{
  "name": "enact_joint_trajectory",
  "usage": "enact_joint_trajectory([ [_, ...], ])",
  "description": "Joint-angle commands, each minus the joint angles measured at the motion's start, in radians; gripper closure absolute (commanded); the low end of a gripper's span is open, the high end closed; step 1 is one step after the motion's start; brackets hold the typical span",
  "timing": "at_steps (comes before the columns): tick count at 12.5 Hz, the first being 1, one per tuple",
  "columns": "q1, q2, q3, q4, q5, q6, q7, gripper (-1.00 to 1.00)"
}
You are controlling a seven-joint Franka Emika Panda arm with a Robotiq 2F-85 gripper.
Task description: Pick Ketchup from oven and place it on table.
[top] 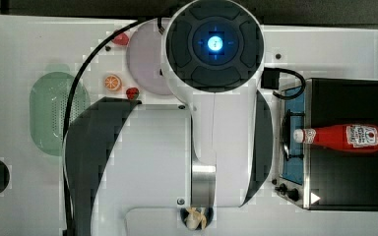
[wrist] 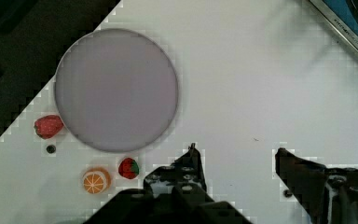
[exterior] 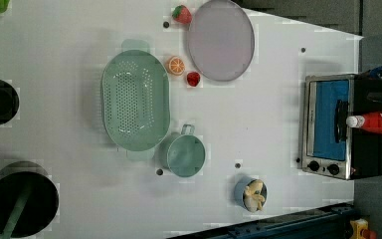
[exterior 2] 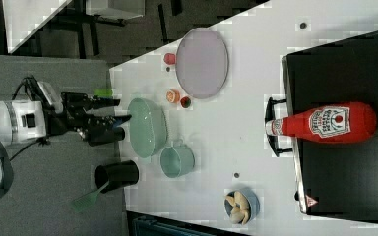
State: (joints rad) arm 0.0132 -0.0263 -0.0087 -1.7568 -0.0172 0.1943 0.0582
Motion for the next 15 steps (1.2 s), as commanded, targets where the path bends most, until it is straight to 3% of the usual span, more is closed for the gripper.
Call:
enact_joint_trajectory([
  [1, -0.013, -0.329, -0.016, -0.19, -0.009, -0.156, 0.052, -0.58],
  [3, -0.015, -0.329, -0.019, -0.19, -0.009, -0.154, 0.052, -0.99],
  [9, -0.061, -0.303, -0.142, -0.19, -0.013, -0.126, 0.052, -1.0],
  [15, -0.091, -0.17, -0.369, -0.187, -0.013, 0.12, 0.052, -1.0],
])
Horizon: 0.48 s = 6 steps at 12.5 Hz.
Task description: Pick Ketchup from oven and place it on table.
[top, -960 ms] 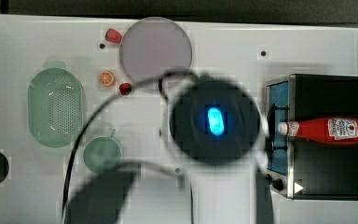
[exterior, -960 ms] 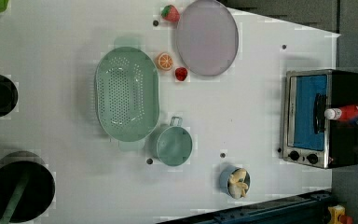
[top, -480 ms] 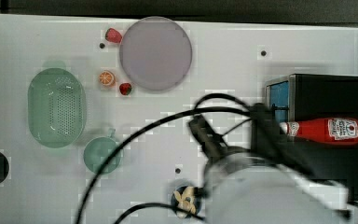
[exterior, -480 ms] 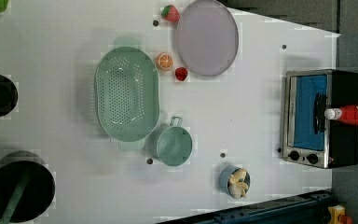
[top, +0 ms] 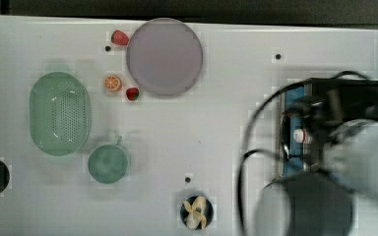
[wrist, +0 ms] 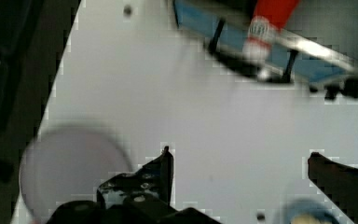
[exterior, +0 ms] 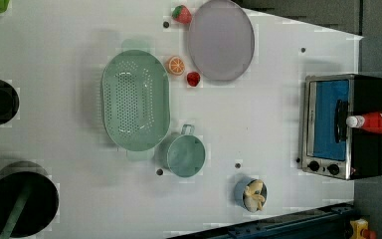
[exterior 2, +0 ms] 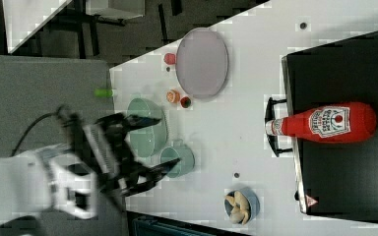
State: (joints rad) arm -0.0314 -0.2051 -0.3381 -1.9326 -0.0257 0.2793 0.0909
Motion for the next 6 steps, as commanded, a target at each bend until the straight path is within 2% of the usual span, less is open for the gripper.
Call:
enact_joint_trajectory([
  [1, -0.047, 0.042, -0.074, -0.01, -0.004, 0.078, 0.019, -1.0],
  [6, -0.051, 0.242, -0.208, 0.029, 0.001, 0.18, 0.019, -1.0],
])
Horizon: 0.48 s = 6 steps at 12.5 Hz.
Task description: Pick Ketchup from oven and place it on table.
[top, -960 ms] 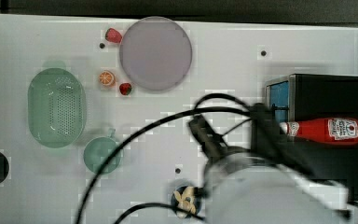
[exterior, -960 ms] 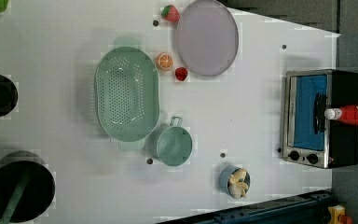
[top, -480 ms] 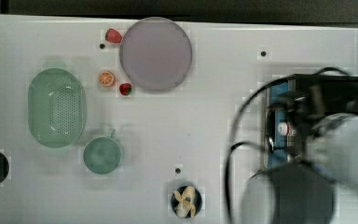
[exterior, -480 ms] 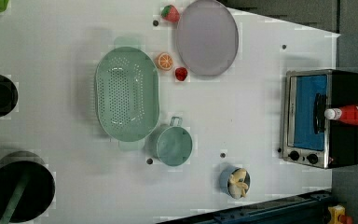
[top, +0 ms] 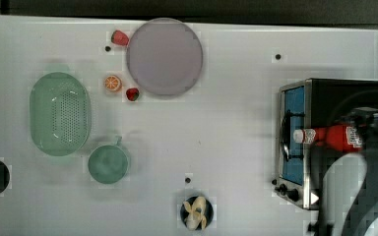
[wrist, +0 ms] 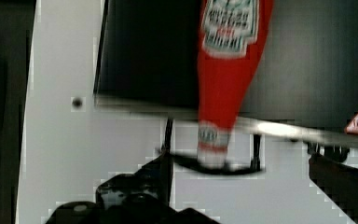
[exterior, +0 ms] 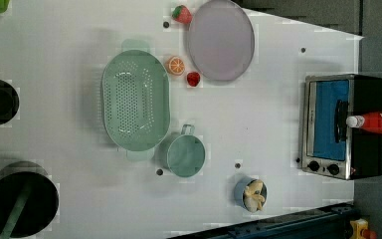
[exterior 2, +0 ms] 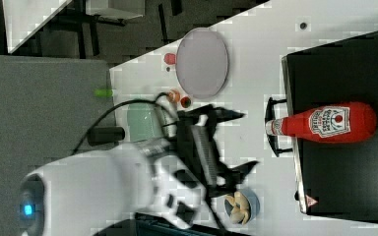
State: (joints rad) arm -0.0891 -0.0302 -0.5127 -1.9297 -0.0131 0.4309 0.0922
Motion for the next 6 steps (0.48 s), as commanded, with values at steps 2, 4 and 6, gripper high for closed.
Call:
enact_joint_trajectory([
  [2, 0.002, 0.145, -0.073, 0.064, -0.01, 0.071, 0.018, -1.0],
  [4, -0.005, 0.21, -0.099, 0.086, -0.008, 0.116, 0.018, -1.0],
  [6, -0.017, 0.262, -0.109, 0.089, 0.044, 0.143, 0.018, -1.0],
])
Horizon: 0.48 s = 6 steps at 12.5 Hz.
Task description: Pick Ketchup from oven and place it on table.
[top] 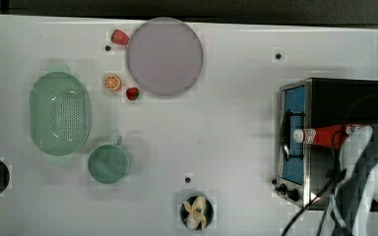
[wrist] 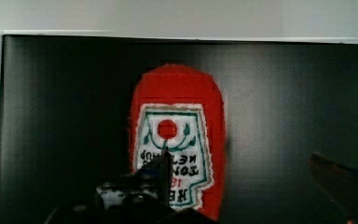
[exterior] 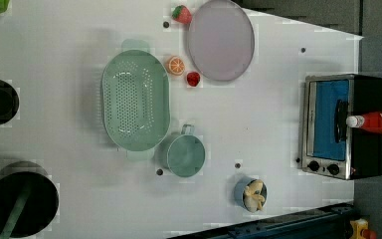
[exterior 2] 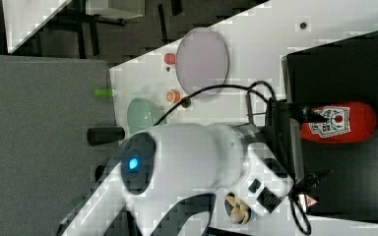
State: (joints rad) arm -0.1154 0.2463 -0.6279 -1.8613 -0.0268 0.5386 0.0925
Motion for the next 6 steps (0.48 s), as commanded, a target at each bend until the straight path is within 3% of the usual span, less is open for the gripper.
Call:
enact_joint_trajectory([
  [1, 0.001, 0.009, 0.005, 0.02, 0.11, 0.035, 0.018, -1.0],
  [3, -0.015, 0.053, 0.005, 0.02, 0.177, 0.04, 0.017, -1.0],
  [6, -0.02, 0.094, 0.006, 0.018, 0.185, 0.114, 0.016, -1.0],
])
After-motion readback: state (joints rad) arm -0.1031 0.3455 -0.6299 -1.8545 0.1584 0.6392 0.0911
